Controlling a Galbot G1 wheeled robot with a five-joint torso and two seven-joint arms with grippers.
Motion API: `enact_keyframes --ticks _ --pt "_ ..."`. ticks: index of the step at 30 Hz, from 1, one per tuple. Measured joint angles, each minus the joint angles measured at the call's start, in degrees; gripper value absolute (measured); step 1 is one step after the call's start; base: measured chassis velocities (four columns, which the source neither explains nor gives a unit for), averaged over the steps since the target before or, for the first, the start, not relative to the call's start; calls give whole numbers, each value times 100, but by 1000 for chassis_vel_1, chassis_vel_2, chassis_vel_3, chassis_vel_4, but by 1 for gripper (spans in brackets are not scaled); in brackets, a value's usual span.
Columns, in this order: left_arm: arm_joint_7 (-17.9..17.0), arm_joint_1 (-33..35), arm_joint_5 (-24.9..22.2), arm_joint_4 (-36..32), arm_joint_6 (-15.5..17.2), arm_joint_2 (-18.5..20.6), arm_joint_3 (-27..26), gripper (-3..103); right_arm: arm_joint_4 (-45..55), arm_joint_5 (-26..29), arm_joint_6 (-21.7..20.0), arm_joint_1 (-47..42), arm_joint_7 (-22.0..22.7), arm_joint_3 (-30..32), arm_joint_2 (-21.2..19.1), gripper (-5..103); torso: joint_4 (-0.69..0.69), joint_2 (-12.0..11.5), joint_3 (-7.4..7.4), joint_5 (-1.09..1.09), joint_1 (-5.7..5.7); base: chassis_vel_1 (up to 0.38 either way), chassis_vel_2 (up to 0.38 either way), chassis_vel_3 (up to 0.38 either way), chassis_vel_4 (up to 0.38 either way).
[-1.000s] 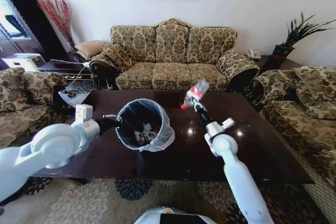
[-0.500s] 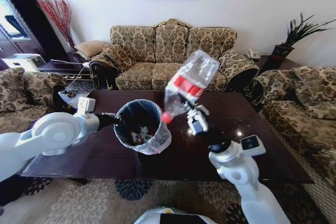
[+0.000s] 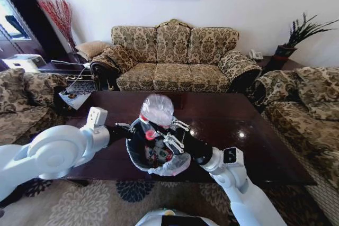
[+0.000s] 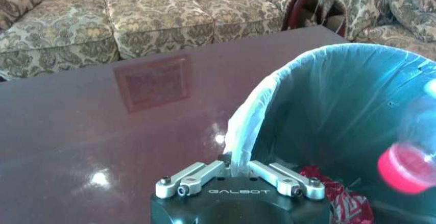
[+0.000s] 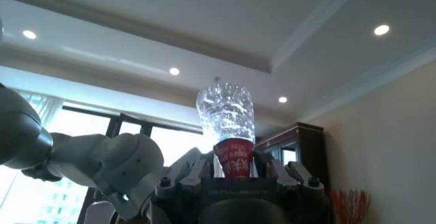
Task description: Move to the front of the table and place the trash on the table into the trash bin.
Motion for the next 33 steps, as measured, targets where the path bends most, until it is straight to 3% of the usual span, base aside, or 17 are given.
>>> enact_keyframes --ticks 1,2,4,9,10,11,13,16,17,20,28,33 --pt "-8 -5 -16 -1 0 -4 -1 0 -8 0 7 4 2 11 -2 36 0 0 0 0 0 0 0 0 0" --pt "-24 -6 -22 -1 0 -12 -1 0 -6 14 11 10 8 32 -3 47 0 0 0 0 0 0 0 0 0" --pt "-30 0 -21 1 2 -25 2 0 8 34 11 11 16 45 -4 47 0 0 0 0 0 0 0 0 0" --pt "-32 42 6 7 13 -129 34 0 31 78 21 7 65 109 2 68 0 0 0 -1 0 0 0 0 0" --pt "-33 48 11 9 16 -145 38 0 31 87 29 6 83 116 7 68 0 0 0 0 0 0 0 0 0" --pt "-37 57 30 10 21 -203 43 0 62 107 58 1 274 140 46 79 0 0 0 -1 0 0 0 0 0" --pt "-39 53 37 11 21 -236 41 0 88 109 75 -2 386 150 62 79 0 0 0 0 0 0 0 0 0" --pt "-56 -30 47 16 16 -463 -63 0 234 118 127 -87 967 323 141 95 0 0 0 0 0 0 0 0 0" --pt "-56 -30 47 16 16 -463 -63 0 234 118 127 -87 967 323 141 95 0 0 0 0 0 0 0 0 0" --pt "-234 15 -26 114 8 -876 -524 0 373 124 170 -386 1871 869 202 100 -1 0 0 -1 0 0 0 0 0" --pt "-693 70 -71 172 -4 -1180 -837 0 298 205 267 -536 2565 1678 334 100 -1 0 0 1 1 0 0 0 0" --pt "-1123 209 -108 221 -63 -1484 -1013 0 267 136 418 -824 2618 1979 403 100 1 0 0 0 1 0 0 0 0"
